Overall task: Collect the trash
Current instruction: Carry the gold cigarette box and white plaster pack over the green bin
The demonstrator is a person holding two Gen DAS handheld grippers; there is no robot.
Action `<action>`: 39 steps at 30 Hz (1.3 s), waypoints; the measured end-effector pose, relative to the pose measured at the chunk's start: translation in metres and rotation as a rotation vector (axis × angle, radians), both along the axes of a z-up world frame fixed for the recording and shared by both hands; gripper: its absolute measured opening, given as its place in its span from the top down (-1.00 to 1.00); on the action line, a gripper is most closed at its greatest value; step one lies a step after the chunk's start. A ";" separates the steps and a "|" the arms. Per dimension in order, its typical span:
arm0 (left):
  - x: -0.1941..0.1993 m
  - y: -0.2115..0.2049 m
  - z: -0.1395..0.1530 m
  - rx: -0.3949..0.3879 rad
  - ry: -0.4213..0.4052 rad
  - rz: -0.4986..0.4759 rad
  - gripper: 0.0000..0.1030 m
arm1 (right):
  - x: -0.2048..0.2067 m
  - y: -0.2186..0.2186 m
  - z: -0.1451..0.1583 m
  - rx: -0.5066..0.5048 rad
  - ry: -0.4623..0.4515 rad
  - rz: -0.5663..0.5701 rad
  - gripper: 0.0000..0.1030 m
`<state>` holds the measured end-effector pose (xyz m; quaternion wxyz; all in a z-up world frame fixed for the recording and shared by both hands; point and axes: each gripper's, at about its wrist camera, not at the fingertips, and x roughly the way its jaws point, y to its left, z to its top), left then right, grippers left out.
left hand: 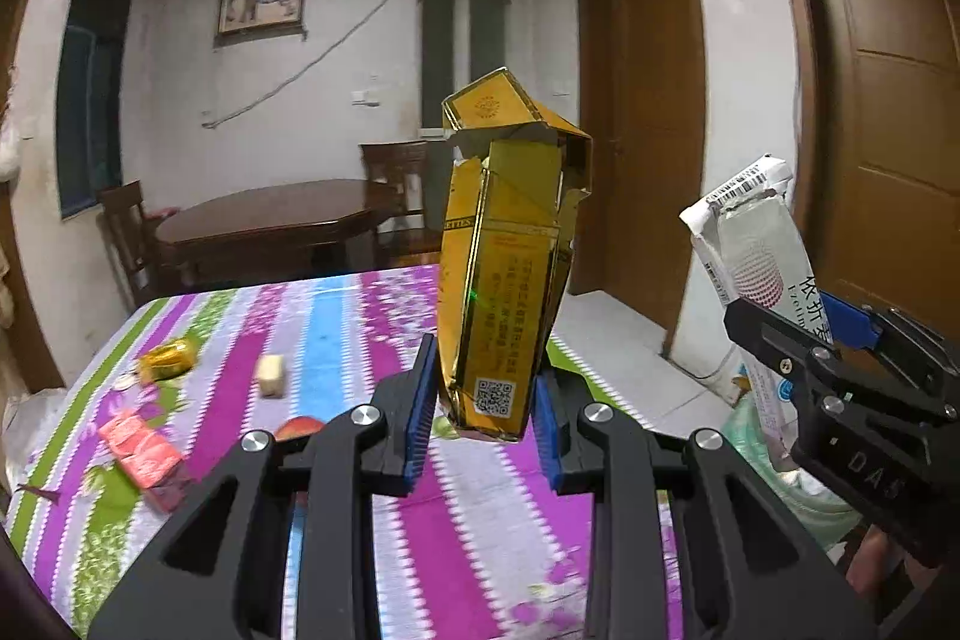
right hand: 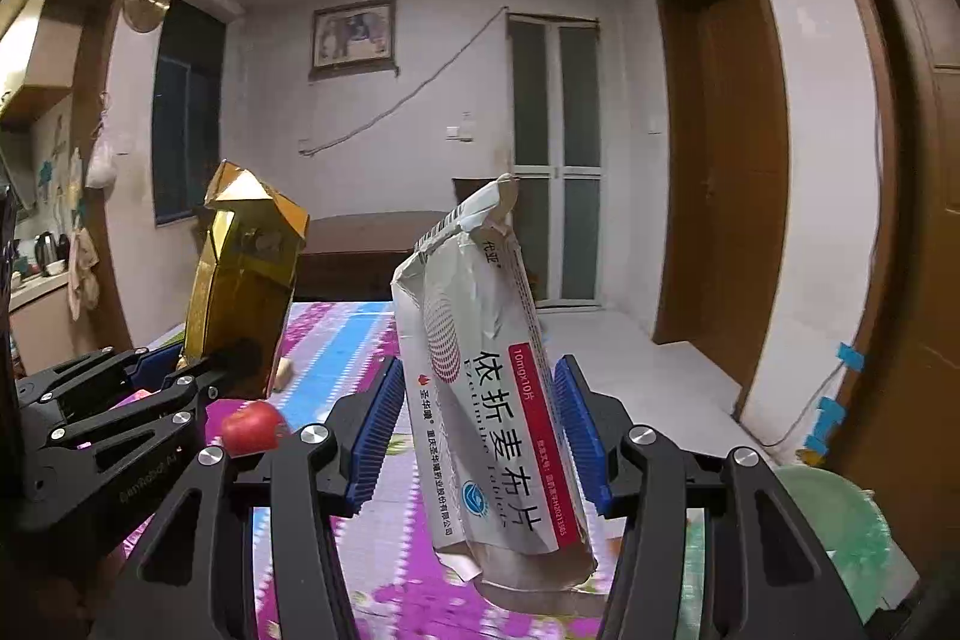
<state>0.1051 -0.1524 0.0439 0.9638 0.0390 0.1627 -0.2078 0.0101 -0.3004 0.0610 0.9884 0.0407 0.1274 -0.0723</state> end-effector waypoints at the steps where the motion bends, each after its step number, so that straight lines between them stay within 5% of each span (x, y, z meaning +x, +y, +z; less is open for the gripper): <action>1: -0.001 -0.005 0.000 0.001 -0.001 -0.010 0.47 | -0.002 -0.008 -0.001 0.000 0.001 -0.012 -0.03; 24: -0.015 -0.169 -0.023 0.065 0.036 -0.308 0.47 | -0.074 -0.229 -0.039 0.031 0.126 -0.322 -0.04; 39: -0.001 -0.243 -0.067 0.141 0.164 -0.413 0.47 | -0.035 -0.332 -0.098 0.137 0.309 -0.395 -0.04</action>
